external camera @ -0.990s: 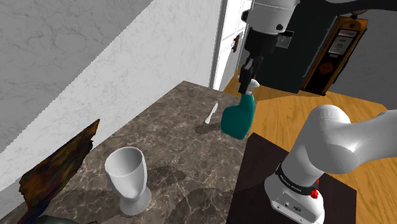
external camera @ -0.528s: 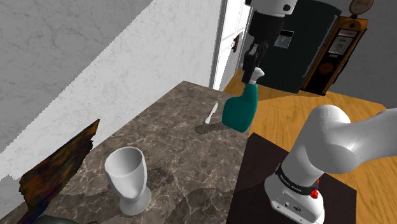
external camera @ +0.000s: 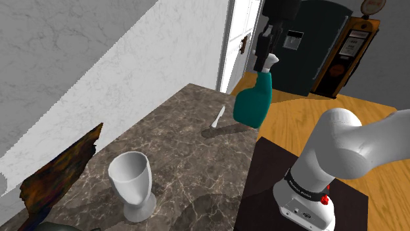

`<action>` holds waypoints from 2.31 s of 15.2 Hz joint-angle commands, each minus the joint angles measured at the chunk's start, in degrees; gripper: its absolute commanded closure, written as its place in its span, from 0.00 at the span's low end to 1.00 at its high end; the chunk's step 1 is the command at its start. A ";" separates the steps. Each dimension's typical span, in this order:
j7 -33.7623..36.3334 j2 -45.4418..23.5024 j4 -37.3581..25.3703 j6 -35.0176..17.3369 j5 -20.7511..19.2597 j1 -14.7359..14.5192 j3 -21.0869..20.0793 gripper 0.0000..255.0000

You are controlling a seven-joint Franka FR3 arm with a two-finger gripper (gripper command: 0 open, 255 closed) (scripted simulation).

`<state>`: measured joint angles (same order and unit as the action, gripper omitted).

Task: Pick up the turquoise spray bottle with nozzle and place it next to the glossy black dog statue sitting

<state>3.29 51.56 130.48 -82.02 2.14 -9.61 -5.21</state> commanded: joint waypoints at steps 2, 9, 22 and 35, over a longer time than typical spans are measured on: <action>0.01 -1.07 -3.04 1.98 -0.09 0.08 0.06 1.00; 0.00 -4.06 -10.52 6.47 -0.33 0.29 0.19 1.00; 8.11 -11.34 -20.16 8.39 3.96 -0.01 -7.46 1.00; 26.77 -27.65 -32.60 2.91 7.06 0.47 -25.86 1.00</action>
<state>28.36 25.35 98.80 -78.46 9.31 -9.19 -29.43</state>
